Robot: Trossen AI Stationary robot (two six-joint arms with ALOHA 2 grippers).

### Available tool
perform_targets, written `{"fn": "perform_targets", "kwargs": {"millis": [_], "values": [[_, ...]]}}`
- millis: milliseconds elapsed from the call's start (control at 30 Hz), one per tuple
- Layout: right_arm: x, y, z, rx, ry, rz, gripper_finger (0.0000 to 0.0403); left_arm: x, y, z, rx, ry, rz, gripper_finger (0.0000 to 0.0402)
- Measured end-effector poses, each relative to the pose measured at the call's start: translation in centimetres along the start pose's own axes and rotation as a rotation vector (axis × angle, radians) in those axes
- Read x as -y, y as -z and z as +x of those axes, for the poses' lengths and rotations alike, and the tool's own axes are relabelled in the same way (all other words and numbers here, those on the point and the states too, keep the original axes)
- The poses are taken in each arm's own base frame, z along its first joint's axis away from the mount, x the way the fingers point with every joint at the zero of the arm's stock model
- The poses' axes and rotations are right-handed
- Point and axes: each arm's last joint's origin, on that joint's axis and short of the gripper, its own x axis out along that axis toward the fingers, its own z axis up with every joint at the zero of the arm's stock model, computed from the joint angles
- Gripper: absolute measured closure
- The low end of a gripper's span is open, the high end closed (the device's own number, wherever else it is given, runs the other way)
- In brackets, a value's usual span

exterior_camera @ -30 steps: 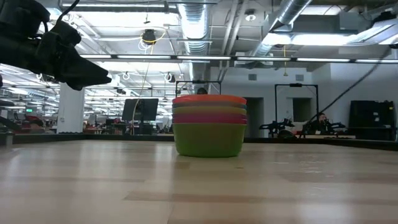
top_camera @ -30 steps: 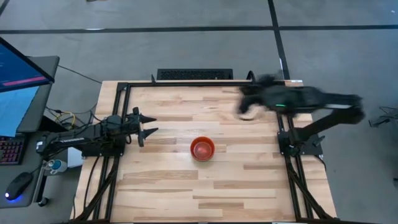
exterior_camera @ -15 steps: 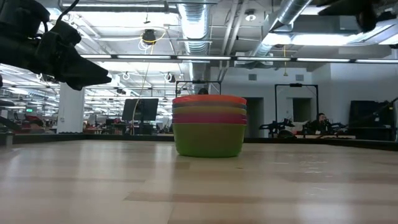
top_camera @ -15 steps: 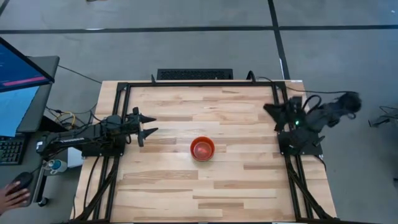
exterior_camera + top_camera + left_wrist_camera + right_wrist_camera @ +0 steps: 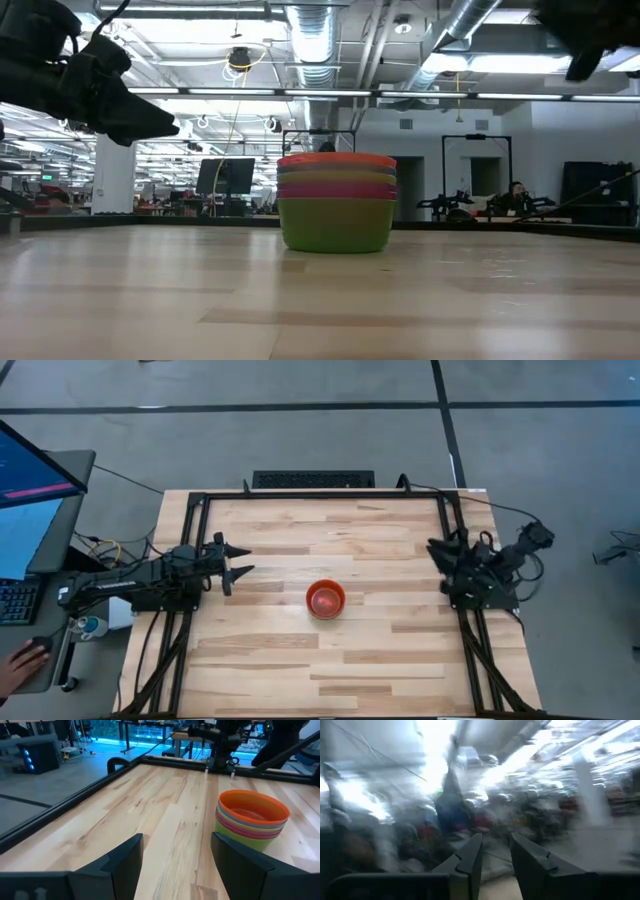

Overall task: Nest bowls inside each other
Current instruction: Return to Home Position

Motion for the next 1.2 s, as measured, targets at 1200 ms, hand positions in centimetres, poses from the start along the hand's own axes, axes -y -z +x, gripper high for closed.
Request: {"fn": "perform_targets", "kwargs": {"millis": [1200], "values": [[3.5, 6.9, 1.2, -0.496, 0.371, -0.257, 0.0280, 0.0, 0.0, 0.0, -0.004, 0.002, 0.000, 0.0177]]}}
